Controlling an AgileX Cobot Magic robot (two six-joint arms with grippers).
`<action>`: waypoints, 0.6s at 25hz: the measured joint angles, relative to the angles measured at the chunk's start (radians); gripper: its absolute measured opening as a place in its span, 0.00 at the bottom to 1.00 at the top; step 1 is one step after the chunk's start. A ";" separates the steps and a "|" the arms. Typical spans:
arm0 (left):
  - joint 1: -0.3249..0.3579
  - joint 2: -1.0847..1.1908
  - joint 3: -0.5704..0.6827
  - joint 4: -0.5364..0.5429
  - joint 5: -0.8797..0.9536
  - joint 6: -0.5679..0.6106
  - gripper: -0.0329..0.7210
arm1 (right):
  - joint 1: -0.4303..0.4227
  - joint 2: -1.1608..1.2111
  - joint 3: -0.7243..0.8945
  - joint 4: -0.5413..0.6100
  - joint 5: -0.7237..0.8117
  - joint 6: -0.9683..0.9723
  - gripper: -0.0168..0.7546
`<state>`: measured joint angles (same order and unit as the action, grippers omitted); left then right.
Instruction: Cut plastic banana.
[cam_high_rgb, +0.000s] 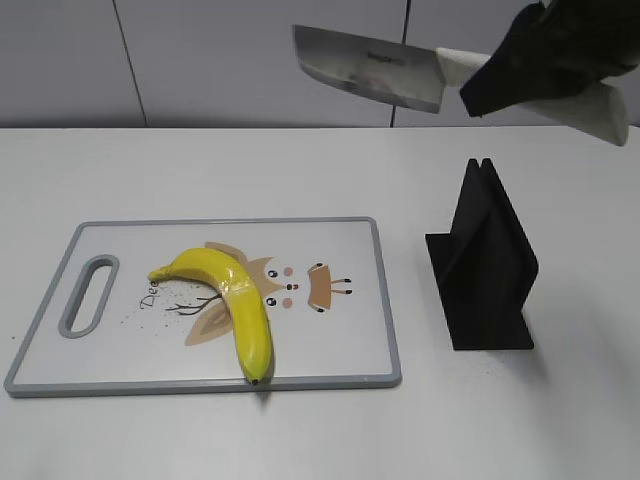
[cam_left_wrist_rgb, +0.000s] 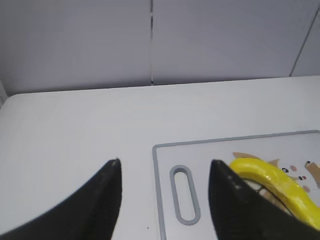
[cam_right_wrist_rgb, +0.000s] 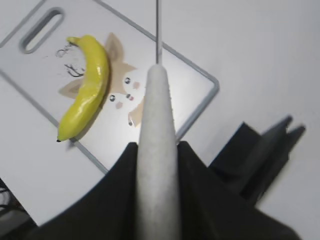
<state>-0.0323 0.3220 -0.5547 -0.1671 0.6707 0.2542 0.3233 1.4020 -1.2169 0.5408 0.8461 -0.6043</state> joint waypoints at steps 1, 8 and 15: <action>-0.009 0.038 -0.008 -0.026 -0.015 0.039 0.77 | 0.000 0.001 0.000 0.040 -0.007 -0.111 0.27; -0.107 0.312 -0.148 -0.207 -0.026 0.359 0.81 | 0.000 0.051 -0.001 0.131 -0.018 -0.551 0.27; -0.203 0.622 -0.399 -0.254 0.138 0.630 0.81 | 0.000 0.149 -0.002 0.147 0.003 -0.763 0.27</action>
<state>-0.2355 0.9437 -0.9533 -0.4207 0.8083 0.8845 0.3233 1.5507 -1.2192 0.6877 0.8487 -1.3677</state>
